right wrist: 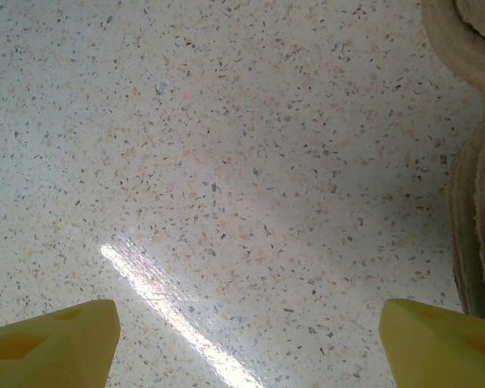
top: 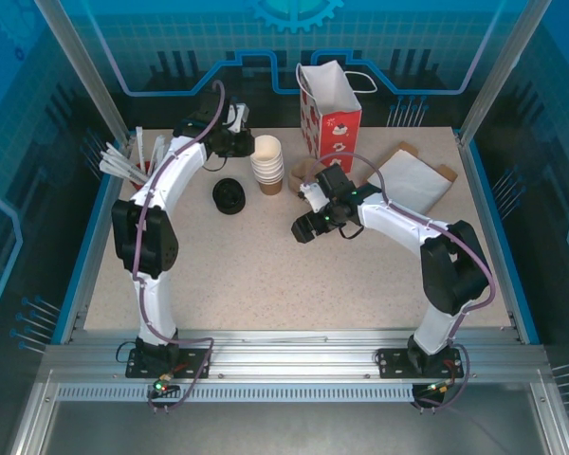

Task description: Pack the takeout coffee

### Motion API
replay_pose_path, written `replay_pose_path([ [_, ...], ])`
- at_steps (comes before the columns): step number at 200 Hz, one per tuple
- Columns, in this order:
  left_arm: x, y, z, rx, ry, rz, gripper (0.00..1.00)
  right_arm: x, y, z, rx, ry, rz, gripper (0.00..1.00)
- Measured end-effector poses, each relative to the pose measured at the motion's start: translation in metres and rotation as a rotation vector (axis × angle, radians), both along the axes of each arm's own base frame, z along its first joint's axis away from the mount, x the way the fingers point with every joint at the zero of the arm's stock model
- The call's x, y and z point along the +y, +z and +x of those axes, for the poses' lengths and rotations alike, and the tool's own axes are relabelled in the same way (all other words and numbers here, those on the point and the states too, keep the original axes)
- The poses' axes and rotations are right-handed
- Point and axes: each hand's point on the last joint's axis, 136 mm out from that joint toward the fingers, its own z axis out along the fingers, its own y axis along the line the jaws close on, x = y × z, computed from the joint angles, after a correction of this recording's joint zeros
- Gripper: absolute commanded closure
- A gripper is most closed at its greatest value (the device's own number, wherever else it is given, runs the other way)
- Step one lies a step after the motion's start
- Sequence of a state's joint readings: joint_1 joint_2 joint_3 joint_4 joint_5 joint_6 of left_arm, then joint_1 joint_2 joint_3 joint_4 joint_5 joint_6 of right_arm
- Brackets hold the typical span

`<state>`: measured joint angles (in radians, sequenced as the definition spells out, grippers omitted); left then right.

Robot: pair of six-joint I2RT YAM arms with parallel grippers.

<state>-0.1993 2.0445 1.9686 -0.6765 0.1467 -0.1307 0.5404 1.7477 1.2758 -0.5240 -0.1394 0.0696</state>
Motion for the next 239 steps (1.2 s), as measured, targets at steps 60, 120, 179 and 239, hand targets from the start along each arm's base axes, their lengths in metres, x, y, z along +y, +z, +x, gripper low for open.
replay_pose_path([
  [60,0.001,-0.004,-0.002,0.017,0.001,0.007,0.88,0.0,0.0,0.0,-0.001,0.0,0.001,0.15],
  [120,0.0,0.011,0.0,-0.007,0.006,0.018,0.9,0.0,0.011,0.0,-0.023,0.0,0.015,0.15],
  [179,0.0,0.02,0.0,-0.019,0.005,0.026,0.93,0.0,0.016,0.0,-0.032,0.0,0.021,0.15],
  [239,-0.005,0.069,-0.001,-0.108,-0.004,0.034,0.95,-0.001,0.054,-0.007,-0.089,-0.003,0.077,0.14],
])
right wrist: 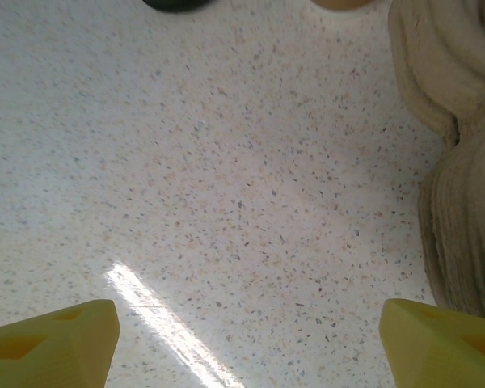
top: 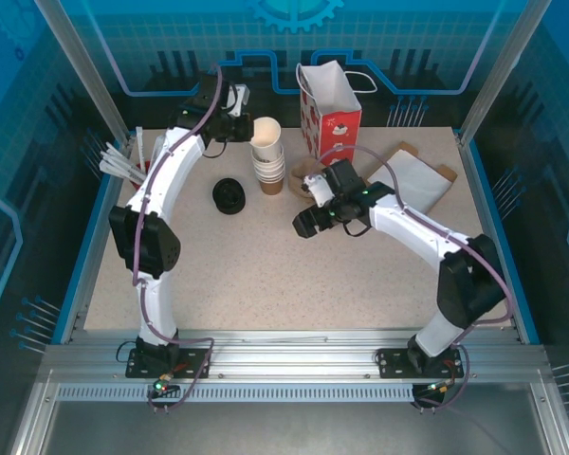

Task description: Pack the takeout coffee

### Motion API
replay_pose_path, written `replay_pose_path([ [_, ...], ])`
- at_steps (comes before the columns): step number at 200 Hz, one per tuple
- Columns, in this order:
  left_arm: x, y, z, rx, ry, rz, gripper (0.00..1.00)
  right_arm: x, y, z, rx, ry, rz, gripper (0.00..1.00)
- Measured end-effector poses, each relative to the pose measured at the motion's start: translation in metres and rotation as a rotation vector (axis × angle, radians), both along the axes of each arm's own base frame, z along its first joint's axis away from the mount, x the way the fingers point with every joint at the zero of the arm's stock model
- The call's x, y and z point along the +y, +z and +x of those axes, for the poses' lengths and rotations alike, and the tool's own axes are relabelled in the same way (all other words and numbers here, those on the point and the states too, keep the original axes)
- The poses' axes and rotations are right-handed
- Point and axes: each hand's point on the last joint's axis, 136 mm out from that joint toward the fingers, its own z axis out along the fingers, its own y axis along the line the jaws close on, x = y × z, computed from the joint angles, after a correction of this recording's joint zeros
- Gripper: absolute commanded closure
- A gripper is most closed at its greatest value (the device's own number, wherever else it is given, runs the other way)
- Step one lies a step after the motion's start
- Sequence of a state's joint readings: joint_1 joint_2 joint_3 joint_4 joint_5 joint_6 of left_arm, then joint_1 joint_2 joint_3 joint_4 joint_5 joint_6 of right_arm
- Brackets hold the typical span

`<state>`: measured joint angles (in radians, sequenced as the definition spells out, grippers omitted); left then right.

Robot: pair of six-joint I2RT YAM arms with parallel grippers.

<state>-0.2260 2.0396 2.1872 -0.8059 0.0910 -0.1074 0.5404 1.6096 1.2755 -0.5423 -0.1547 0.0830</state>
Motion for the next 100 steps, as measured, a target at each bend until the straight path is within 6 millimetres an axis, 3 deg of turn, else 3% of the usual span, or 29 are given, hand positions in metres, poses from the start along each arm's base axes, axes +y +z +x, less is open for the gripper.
replay_pose_path([
  [36,-0.003,0.05,-0.024,-0.083,-0.009,-0.005,0.95,-0.005,0.039,-0.009,-0.068,-0.005,0.052,0.13],
  [66,-0.008,0.098,-0.074,-0.183,-0.026,-0.051,0.95,-0.015,0.068,-0.018,-0.127,-0.031,0.07,0.12],
  [86,-0.015,0.109,-0.115,-0.213,-0.047,-0.09,0.94,-0.027,0.086,-0.024,-0.168,-0.058,0.078,0.11],
  [100,-0.023,0.101,-0.139,-0.21,-0.067,-0.113,0.94,-0.036,0.094,-0.03,-0.186,-0.079,0.083,0.1],
])
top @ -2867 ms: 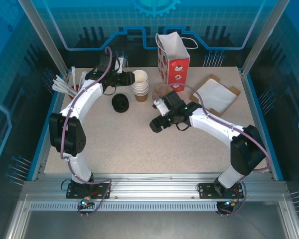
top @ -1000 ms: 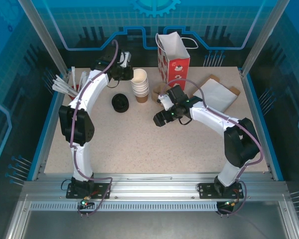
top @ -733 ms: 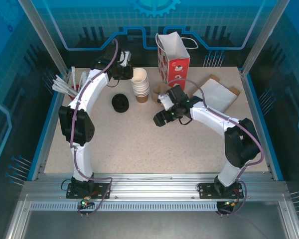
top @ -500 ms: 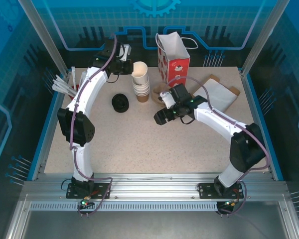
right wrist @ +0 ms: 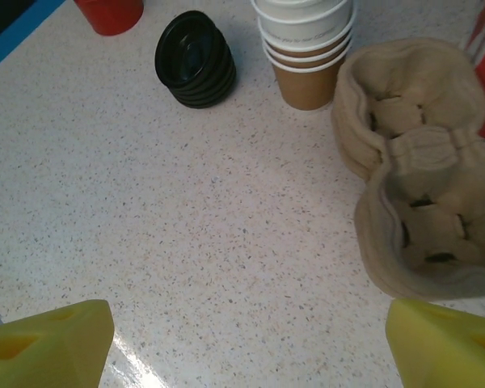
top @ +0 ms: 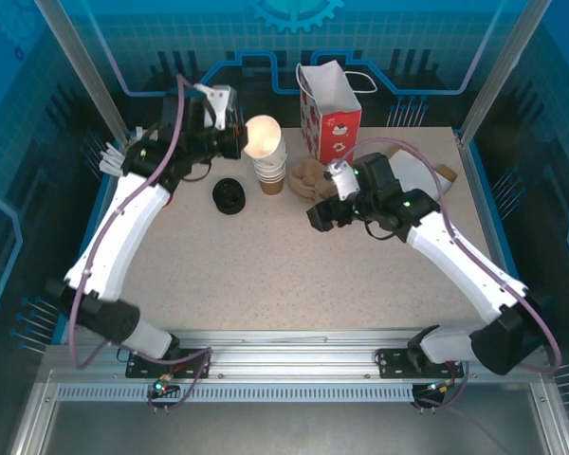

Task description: Pack the takeout coffee

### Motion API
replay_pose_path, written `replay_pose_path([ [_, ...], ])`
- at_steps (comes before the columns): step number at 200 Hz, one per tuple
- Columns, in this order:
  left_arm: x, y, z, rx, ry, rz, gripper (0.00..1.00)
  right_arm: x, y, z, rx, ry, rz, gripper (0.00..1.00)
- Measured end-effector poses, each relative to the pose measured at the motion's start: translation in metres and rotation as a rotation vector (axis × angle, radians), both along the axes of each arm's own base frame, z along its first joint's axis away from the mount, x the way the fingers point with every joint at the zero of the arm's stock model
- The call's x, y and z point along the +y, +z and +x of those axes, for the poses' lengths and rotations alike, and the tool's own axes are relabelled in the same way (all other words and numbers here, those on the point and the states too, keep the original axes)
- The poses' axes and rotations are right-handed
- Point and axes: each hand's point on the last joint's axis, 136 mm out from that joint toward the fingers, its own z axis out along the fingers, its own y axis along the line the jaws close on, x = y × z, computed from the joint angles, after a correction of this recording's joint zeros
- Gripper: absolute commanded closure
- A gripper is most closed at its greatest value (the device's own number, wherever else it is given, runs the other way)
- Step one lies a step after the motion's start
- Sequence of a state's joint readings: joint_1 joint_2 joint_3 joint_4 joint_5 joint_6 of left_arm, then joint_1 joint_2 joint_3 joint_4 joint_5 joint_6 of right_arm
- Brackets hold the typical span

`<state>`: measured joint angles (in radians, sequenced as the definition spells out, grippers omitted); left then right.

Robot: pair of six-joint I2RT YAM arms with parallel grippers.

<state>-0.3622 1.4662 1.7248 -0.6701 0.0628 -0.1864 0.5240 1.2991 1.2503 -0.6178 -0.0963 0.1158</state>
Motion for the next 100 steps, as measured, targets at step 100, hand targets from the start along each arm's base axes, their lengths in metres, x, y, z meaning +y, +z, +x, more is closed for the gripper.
replay_pose_path([
  [100,-0.054,-0.216,-0.116,0.347,-0.148,0.189,0.94,-0.046,-0.037,-0.028,0.1,-0.103,-0.062,0.09],
])
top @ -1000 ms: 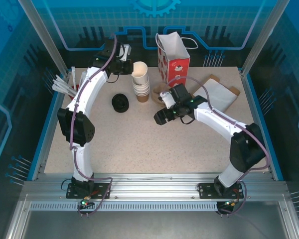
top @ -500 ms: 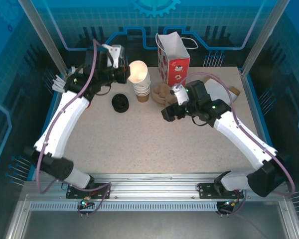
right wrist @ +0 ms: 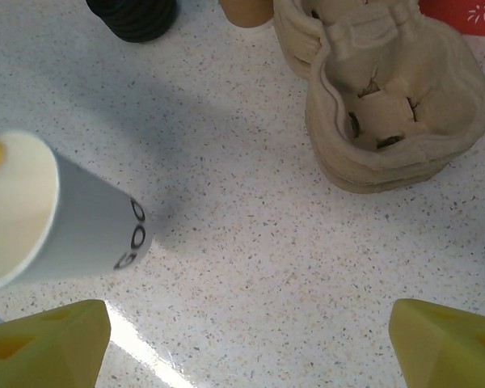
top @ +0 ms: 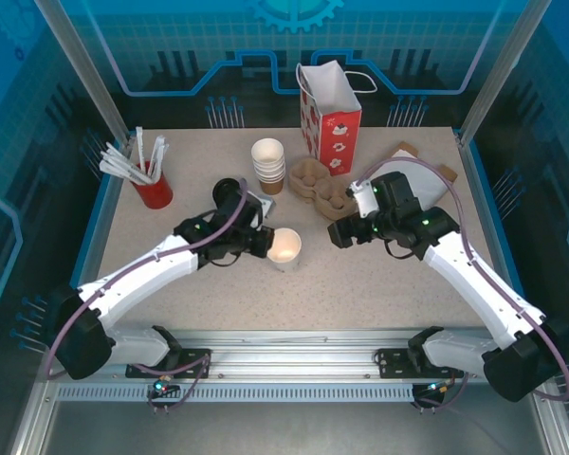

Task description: Pack the takeout coffee

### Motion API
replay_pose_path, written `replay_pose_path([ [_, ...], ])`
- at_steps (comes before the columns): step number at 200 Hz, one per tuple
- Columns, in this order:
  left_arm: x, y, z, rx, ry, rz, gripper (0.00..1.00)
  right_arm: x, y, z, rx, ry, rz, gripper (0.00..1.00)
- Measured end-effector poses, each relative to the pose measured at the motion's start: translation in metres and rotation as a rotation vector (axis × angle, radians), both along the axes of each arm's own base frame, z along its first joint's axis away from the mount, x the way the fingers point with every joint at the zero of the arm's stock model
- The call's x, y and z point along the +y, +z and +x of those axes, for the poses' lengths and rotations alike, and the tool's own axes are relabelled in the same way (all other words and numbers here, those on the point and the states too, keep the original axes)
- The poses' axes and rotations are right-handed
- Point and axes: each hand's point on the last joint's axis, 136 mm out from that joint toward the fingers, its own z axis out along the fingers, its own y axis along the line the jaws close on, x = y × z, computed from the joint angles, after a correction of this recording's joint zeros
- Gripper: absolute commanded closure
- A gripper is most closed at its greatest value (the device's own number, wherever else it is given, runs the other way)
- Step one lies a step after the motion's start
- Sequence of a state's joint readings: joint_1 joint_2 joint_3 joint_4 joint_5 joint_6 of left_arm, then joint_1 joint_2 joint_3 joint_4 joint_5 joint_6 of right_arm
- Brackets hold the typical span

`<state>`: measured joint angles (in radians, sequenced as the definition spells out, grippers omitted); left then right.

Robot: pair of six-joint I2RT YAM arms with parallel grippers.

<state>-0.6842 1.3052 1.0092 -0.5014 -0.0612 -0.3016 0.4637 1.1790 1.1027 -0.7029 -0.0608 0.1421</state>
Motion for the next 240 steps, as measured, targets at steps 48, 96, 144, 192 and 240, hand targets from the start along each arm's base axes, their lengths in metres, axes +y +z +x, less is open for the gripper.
replay_pose_path([
  [48,-0.017,-0.026,0.01,-0.017,0.011,0.035,0.94,0.0,-0.018,0.001,0.048,-0.009,-0.017,0.09],
  [96,-0.016,-0.051,0.023,-0.009,0.044,0.102,0.87,-0.001,-0.023,0.001,0.057,-0.014,-0.028,0.09],
  [144,-0.015,-0.056,0.025,0.002,0.061,0.113,0.61,-0.001,-0.023,0.001,0.058,-0.012,-0.029,0.09],
  [192,-0.005,-0.003,0.031,-0.1,0.095,0.021,0.46,0.018,-0.013,-0.004,0.004,0.037,-0.012,0.09],
  [240,0.101,0.043,0.087,-0.208,0.414,-0.055,0.4,0.056,0.011,0.0,-0.109,0.108,0.073,0.1],
])
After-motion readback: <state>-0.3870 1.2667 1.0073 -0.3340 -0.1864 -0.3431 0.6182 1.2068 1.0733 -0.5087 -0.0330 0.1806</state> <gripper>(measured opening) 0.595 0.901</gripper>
